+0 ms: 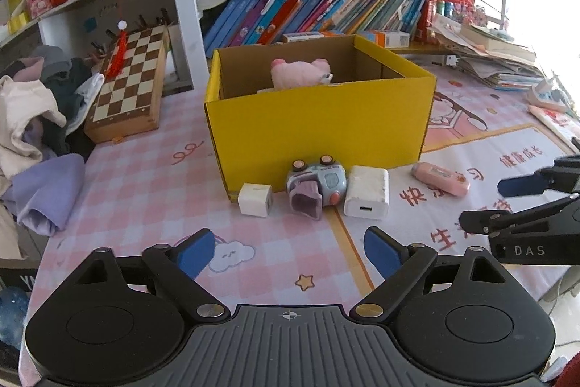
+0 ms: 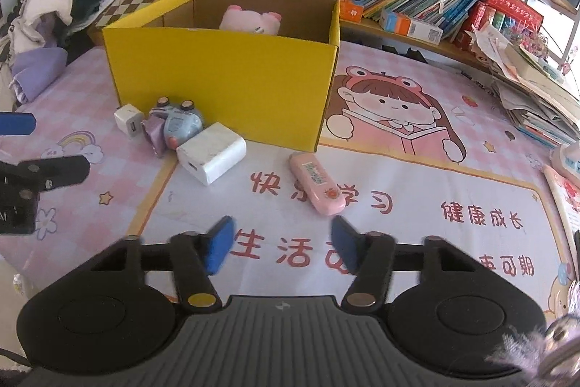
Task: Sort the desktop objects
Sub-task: 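Move left tool toward a small white cube while right tool approaches the pink USB stick, then close left tool on the small white cube while right tool grasps the pink USB stick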
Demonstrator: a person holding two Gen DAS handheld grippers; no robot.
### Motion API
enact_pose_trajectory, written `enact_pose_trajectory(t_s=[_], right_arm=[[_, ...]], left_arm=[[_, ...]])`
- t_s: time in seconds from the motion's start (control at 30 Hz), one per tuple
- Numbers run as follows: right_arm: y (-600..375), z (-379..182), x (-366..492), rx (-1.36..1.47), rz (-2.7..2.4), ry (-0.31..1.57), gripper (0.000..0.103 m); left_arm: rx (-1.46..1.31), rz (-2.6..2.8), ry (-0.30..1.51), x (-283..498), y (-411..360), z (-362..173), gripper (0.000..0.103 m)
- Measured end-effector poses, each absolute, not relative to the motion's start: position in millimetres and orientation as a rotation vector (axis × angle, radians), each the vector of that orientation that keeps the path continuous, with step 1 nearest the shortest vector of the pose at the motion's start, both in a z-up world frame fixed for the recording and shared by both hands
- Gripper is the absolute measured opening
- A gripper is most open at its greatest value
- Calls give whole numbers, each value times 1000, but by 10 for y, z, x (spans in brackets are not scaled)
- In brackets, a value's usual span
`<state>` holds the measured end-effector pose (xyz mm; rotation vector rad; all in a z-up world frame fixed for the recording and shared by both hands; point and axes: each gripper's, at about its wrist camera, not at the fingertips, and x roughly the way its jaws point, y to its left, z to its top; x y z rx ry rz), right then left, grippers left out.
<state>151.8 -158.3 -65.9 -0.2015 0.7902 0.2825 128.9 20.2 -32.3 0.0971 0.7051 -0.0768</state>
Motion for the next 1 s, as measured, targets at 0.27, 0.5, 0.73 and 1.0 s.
enact_pose_trajectory(t_s=[0.27, 0.5, 0.73, 1.0], right_arm=[[-1643, -719, 1731, -201, 304, 819, 41], [-1672, -753, 1942, -206, 321, 833, 41], [-1662, -805, 2132, -222, 341, 851, 41], [-1659, -851, 2308, -240, 352, 864, 42]], left_arm=[[74, -24, 733, 1480, 206, -393, 72], [49, 22, 755, 1682, 256, -459, 60], [27, 58, 788, 1917, 322, -574, 56], [6, 82, 812, 2160, 408, -685, 56]])
